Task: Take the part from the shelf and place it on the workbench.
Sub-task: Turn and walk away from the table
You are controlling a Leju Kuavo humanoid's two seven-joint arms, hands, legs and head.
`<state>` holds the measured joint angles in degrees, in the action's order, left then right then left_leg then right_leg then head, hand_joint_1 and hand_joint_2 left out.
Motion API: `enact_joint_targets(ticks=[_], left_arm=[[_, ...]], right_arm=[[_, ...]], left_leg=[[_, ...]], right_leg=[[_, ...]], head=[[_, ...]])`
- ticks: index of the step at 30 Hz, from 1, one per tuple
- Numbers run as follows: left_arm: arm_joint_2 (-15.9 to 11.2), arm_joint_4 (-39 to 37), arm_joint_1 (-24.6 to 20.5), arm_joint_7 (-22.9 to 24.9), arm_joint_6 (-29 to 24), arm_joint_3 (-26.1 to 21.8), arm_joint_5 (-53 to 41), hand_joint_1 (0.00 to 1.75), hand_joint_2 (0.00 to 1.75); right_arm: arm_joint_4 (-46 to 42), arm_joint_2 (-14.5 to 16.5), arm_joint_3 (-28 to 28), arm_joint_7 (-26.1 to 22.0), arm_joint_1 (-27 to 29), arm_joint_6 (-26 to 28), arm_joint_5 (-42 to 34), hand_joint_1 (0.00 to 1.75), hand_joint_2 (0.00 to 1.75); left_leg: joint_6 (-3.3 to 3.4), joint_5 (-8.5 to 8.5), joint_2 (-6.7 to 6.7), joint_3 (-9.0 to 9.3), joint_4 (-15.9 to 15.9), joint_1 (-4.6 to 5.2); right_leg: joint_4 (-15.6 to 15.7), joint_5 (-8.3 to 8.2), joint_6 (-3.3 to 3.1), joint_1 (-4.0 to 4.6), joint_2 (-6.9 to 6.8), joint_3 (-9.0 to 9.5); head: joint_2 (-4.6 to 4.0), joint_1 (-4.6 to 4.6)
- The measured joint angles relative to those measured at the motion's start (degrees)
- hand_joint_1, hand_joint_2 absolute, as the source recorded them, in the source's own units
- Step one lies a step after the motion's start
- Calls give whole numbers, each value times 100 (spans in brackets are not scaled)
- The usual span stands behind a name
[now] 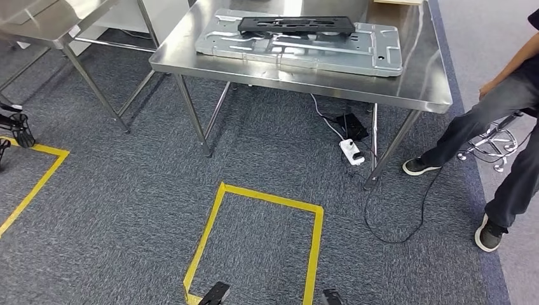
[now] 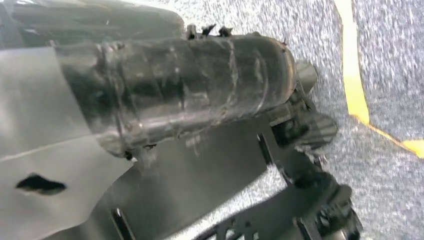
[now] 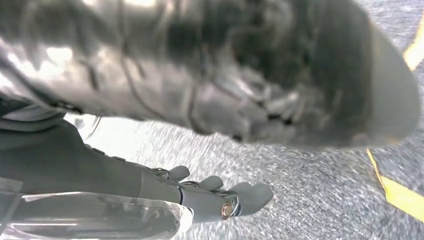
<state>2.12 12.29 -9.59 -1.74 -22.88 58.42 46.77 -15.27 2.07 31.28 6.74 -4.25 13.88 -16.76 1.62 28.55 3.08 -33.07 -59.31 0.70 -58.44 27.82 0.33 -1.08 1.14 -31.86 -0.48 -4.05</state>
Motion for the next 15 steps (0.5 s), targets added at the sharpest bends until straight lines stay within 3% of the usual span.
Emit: enact_joint_targets(ticks=[2, 4, 5, 6, 7, 9, 11, 13, 15], left_arm=[[48, 1, -51, 48, -9, 0, 5, 0, 0], [81, 2, -84, 51, -9, 0, 2, 0, 0], [90, 2, -93, 50, -6, 0, -1, 0, 0], [97, 2, -99, 51, -2, 0, -3, 0, 0], [101, 2, -103, 56, 4, 0, -4, 0, 0], [114, 2, -111, 87, 31, 1, -21, 0, 0], [143, 3, -137, 121, 68, 3, -56, 0, 0], [161, 4, -154, 150, 90, 7, -89, 0, 0], [165, 3, -148, 179, 98, 17, -110, 0, 0]], right_arm=[[13, 43, 214, 51, -22, 19, 46, 0, 0], [27, 66, 382, 91, -27, -24, 81, 0, 0], [38, 72, 458, 117, -29, -69, 113, 0, 0], [49, 74, 529, 149, -35, -115, 146, 0, 0], [58, 76, 595, 180, -44, -153, 178, 0, 0], [68, 82, 719, 249, -64, -222, 253, 0, 0], [78, 85, 853, 298, -79, -306, 364, 0, 0], [86, 88, 1021, 330, -97, -402, 494, 0, 0], [90, 96, 1196, 357, -119, -473, 598, 0, 0]], left_leg=[[-75, 274, -138, -229, -481, -31], [-149, 560, -206, -572, -1184, -83], [-177, 591, -218, -674, -1388, -110], [-199, 521, -234, -684, -1400, -136], [-216, 357, -265, -581, -1189, -160], [-241, 13, -449, -204, -430, -168], [-198, -106, -604, 10, 47, -118], [-111, -106, -560, -10, 97, -77], [-22, -142, -460, -27, 119, -77]], right_leg=[[41, -25, -39, -16, -95, 17], [41, -25, -45, -14, -201, 15], [40, -23, -43, -14, -259, 16], [39, -20, -40, -18, -312, 19], [38, -15, -32, -24, -362, 26], [37, 2, 4, -31, -452, 47], [32, 13, 68, -15, -534, 52], [36, 8, 129, 1, -627, 51], [-41, 86, 186, -27, -567, 15]], head=[[0, -35], [0, -54], [0, -52], [0, -54], [0, -54], [0, -59], [0, -57], [0, -41], [0, -25]])
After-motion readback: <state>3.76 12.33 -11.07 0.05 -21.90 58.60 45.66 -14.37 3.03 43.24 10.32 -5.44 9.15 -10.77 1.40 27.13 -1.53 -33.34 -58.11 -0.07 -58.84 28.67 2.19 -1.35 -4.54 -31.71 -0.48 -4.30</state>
